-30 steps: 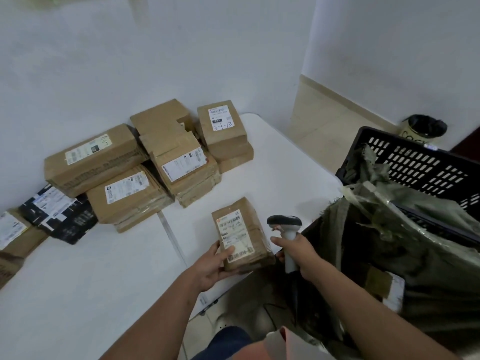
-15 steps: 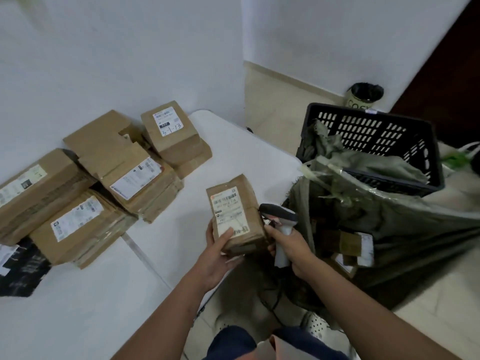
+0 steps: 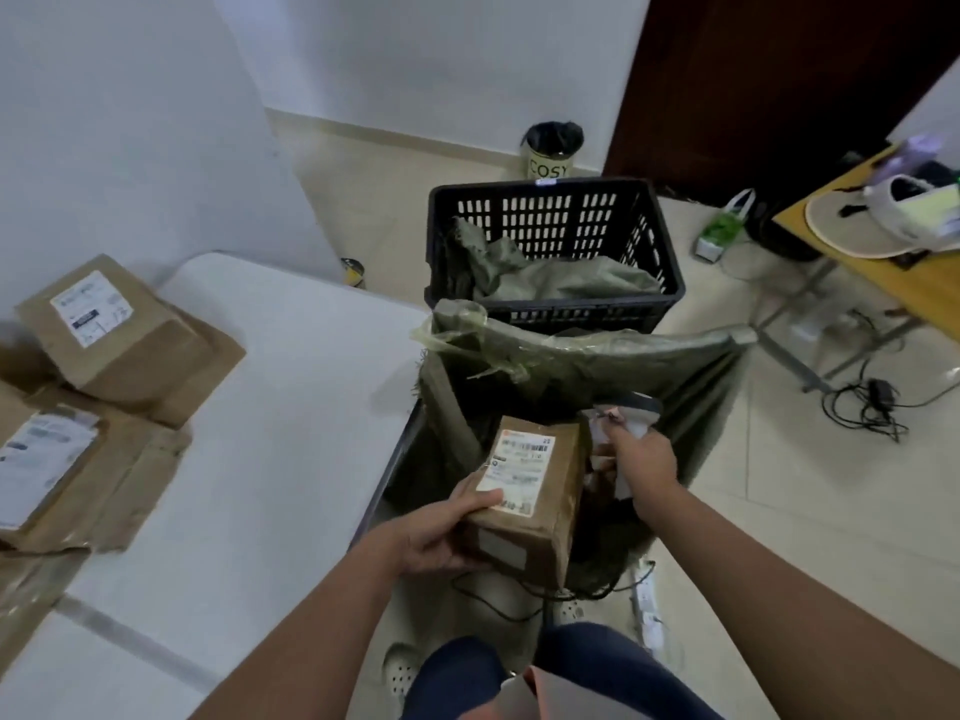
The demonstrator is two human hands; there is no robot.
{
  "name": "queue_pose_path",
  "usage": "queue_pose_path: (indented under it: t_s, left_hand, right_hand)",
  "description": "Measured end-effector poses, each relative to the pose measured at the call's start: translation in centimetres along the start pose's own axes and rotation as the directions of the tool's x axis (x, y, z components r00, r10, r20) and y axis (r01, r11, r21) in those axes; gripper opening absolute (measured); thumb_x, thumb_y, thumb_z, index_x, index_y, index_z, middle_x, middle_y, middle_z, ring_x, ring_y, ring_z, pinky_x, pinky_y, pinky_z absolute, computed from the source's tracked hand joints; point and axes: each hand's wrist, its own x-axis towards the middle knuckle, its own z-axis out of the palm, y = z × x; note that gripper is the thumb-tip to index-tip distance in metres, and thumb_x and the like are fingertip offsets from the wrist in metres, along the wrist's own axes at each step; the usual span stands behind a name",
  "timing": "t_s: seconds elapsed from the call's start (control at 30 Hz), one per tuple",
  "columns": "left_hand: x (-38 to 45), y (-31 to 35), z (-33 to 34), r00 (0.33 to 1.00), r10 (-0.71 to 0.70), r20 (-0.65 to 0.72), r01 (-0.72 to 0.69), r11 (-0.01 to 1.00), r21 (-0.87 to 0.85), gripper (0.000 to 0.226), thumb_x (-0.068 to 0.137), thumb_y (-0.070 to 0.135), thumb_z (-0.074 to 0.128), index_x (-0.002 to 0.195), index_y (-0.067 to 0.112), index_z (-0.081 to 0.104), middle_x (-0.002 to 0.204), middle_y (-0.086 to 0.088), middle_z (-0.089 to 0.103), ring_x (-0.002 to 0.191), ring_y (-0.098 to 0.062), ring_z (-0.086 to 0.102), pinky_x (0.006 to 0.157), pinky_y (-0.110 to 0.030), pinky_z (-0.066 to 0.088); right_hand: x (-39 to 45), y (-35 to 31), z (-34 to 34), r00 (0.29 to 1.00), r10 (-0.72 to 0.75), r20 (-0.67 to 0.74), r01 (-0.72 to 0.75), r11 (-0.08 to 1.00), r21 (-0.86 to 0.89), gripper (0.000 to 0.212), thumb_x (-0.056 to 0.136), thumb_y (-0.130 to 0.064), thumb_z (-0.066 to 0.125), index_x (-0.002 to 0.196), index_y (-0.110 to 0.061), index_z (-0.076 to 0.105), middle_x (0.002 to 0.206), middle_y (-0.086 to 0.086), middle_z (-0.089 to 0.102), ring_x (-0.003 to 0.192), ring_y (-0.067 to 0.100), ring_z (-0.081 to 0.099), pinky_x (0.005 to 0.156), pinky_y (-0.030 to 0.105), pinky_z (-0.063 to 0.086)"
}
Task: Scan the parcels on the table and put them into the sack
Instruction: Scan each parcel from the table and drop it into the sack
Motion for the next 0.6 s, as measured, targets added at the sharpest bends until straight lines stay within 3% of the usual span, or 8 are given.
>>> queue_pose_path:
  t_s: [0.07,0.13,0.2,0.33,0.5,0.6]
  left_hand:
    - [2.5,0.8,2.7,0.999,-0.040,-0.015,0.041,0.998,0.041,0.071,0.079,0.041,0.079,0.139,0.041,0.042,0.134,-0.010,0.060,0.119,-0.031,0.061,0.093,-0.051,0.054]
    - [5.0,1.6,5.3,0.997,-0.056,-0.060,0.059,0.997,0.053,0.074,0.079,0.046,0.077,0.141,0.040,0.038,0.133,-0.009,0.059,0.117,-0.031,0.061,0.089,-0.049,0.056]
    - [7.3,2.3,7.1,0.984,-0.049,-0.169,0.048,0.999,-0.010,0.074,0.082,0.047,0.074,0.143,0.040,0.034,0.130,-0.010,0.056,0.113,-0.032,0.059,0.085,-0.050,0.057]
    - [10.8,3.0,6.9,0.907,-0.051,-0.419,-0.065,0.964,-0.258,0.067,0.086,0.050,0.068,0.142,0.029,0.038,0.124,-0.012,0.058,0.107,-0.031,0.060,0.074,-0.046,0.057]
    - [10.4,1.7,3.4,0.768,-0.134,-0.626,-0.186,0.889,-0.419,0.048,0.098,0.049,0.049,0.131,0.013,0.051,0.118,-0.011,0.058,0.120,-0.033,0.052,0.097,-0.049,0.047]
    - [9.1,-0.1,2.1,0.703,-0.166,-0.692,-0.222,0.873,-0.435,0.041,0.100,0.048,0.045,0.125,0.016,0.053,0.108,-0.010,0.057,0.112,-0.031,0.053,0.096,-0.046,0.046]
  right_hand:
    - [1.5,0.2,-1.6,1.000,0.008,-0.026,-0.009,0.999,-0.032,0.026,0.093,-0.034,0.065,0.084,-0.010,0.062,0.071,0.006,0.063,0.062,0.018,0.059,0.048,0.023,0.047]
    - [2.9,0.6,-2.8,0.999,0.003,-0.032,-0.006,0.997,-0.079,0.039,0.090,-0.043,0.066,0.096,-0.005,0.066,0.081,0.012,0.069,0.071,0.026,0.066,0.063,0.035,0.057]
    - [4.3,1.0,-3.8,1.000,0.021,-0.006,-0.021,0.995,-0.098,0.038,0.089,-0.043,0.066,0.095,-0.005,0.068,0.082,0.014,0.071,0.071,0.029,0.068,0.073,0.044,0.058]
    - [5.7,0.7,-4.4,0.996,0.043,0.077,-0.032,0.990,-0.140,0.028,0.092,-0.035,0.065,0.084,-0.008,0.066,0.069,0.007,0.069,0.057,0.019,0.062,0.058,0.032,0.052]
    - [6.8,0.7,-4.1,0.977,0.049,0.205,-0.002,0.975,-0.220,0.019,0.095,-0.027,0.062,0.083,-0.013,0.063,0.071,0.006,0.068,0.055,0.015,0.060,0.054,0.024,0.050]
    - [7.1,1.0,-3.6,0.967,0.057,0.249,0.006,0.969,-0.248,0.019,0.096,-0.027,0.061,0.083,-0.012,0.063,0.071,0.007,0.068,0.054,0.014,0.060,0.051,0.021,0.049]
